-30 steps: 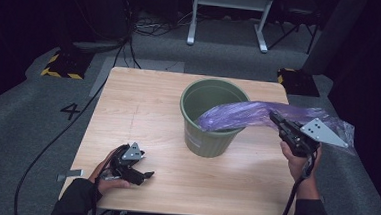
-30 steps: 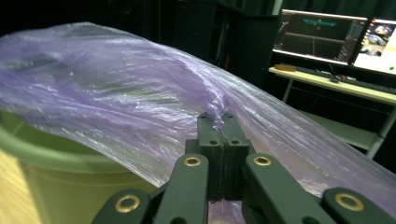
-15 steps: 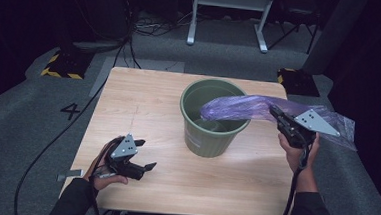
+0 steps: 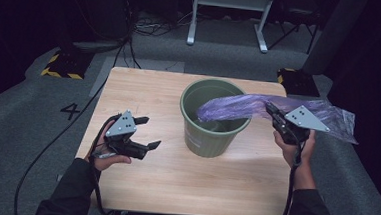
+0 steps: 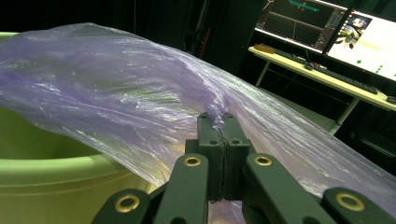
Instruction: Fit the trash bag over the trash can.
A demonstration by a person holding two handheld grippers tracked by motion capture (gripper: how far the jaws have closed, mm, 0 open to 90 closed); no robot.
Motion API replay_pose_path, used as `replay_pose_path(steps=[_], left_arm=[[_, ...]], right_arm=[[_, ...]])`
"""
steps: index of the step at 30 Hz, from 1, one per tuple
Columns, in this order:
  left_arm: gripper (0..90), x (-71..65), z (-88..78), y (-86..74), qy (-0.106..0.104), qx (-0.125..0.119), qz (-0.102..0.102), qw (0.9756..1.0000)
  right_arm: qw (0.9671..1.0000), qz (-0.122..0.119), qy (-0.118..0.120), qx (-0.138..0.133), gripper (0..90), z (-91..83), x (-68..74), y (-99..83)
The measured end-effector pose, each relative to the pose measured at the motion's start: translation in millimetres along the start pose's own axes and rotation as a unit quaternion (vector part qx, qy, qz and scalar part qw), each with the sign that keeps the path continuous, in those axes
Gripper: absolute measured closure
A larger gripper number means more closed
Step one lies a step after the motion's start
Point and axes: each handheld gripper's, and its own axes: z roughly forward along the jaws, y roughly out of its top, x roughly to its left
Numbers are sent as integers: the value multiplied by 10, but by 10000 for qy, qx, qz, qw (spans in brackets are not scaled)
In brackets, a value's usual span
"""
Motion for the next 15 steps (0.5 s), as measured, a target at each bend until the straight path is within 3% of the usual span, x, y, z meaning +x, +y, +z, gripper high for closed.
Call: replay_pose_path(steps=[11,15], left_arm=[[163,48,138,412,-96,-13,188,9998],[165,51,226,583,-84,-56,370,9993]], right_arm=[[9995,-185,243,3,894,40,123,65],[9990,-278,342,8,891,63,183,94]])
